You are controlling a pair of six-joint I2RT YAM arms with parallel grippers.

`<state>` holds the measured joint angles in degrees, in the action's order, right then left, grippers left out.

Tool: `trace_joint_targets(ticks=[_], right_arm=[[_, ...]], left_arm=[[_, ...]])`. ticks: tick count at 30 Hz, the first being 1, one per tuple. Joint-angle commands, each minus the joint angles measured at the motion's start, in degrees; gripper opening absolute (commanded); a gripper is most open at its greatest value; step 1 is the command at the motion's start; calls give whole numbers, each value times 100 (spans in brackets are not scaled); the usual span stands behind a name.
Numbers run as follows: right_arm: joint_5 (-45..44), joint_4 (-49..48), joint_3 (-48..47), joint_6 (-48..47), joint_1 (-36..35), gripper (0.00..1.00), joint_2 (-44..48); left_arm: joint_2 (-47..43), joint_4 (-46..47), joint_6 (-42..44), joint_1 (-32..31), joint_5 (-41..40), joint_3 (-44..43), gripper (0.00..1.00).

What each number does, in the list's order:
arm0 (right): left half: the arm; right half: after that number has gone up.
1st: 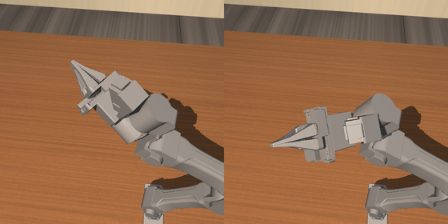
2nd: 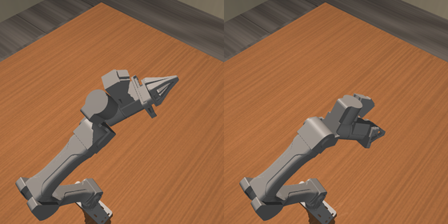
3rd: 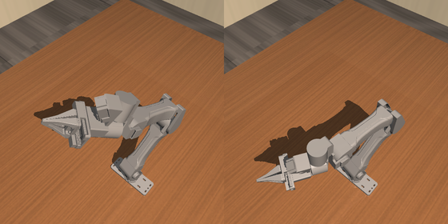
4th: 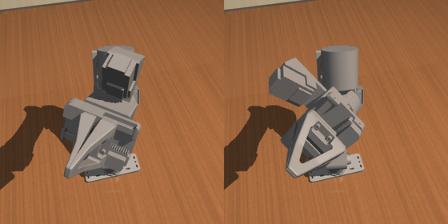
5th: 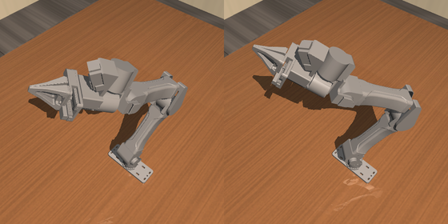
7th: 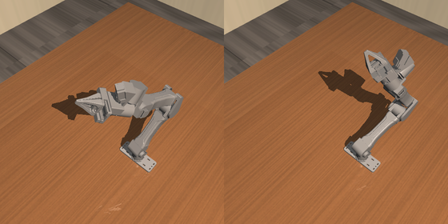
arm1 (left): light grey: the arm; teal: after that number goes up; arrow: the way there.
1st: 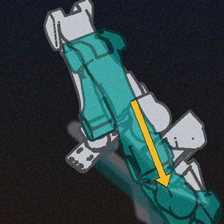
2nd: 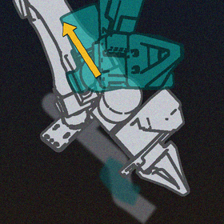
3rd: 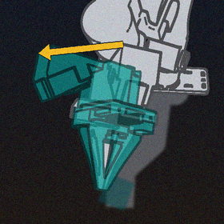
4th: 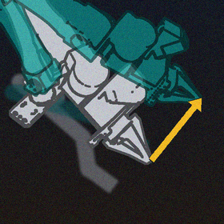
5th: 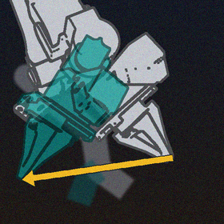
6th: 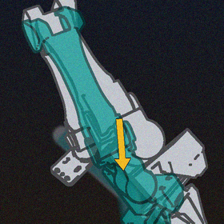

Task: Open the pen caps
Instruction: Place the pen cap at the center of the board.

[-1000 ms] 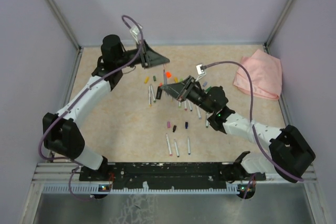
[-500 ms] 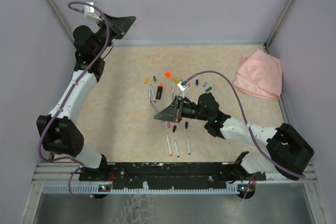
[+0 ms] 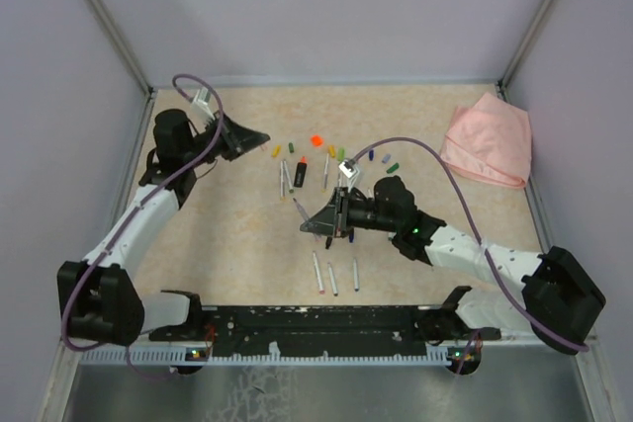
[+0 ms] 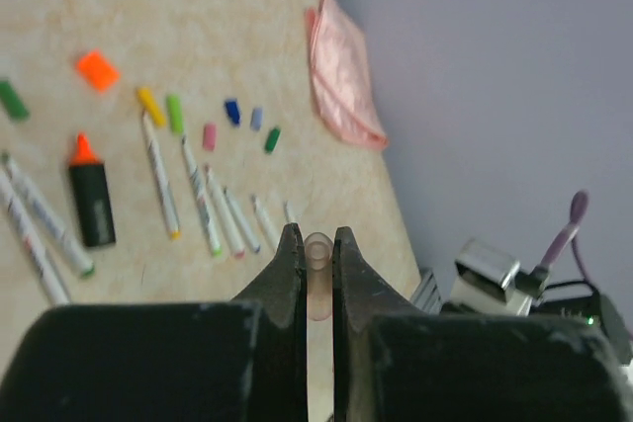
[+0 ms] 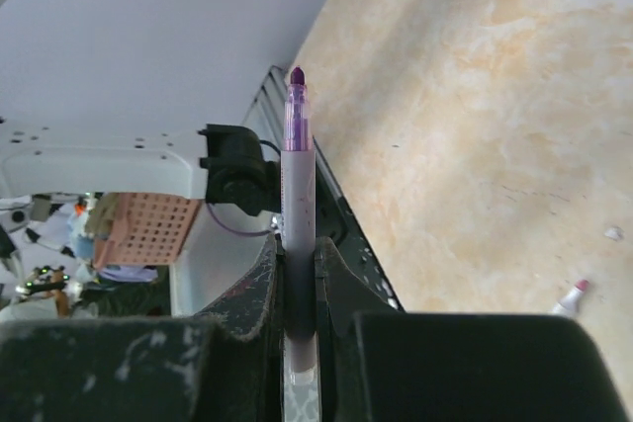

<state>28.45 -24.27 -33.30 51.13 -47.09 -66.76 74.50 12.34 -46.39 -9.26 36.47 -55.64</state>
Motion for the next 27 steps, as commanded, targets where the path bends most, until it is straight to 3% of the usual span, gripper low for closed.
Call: trace_joint_targets(ticks=[1, 7, 12, 27], right_arm=[[-268, 677, -189, -614, -11, 0, 243], [-356, 604, -50, -563, -12, 0, 182], [-366, 488, -28, -484, -11, 0, 62], [-663, 604, 228, -348, -11, 0, 364]], left_arm=[[-715, -1757, 757, -148, 154, 655, 0], [-1415, -2319, 503, -1046, -811, 1807, 1], [-1325, -2285, 100, -1713, -1506, 2311, 6], [218, -2175, 122, -2335, -2011, 1900, 11]])
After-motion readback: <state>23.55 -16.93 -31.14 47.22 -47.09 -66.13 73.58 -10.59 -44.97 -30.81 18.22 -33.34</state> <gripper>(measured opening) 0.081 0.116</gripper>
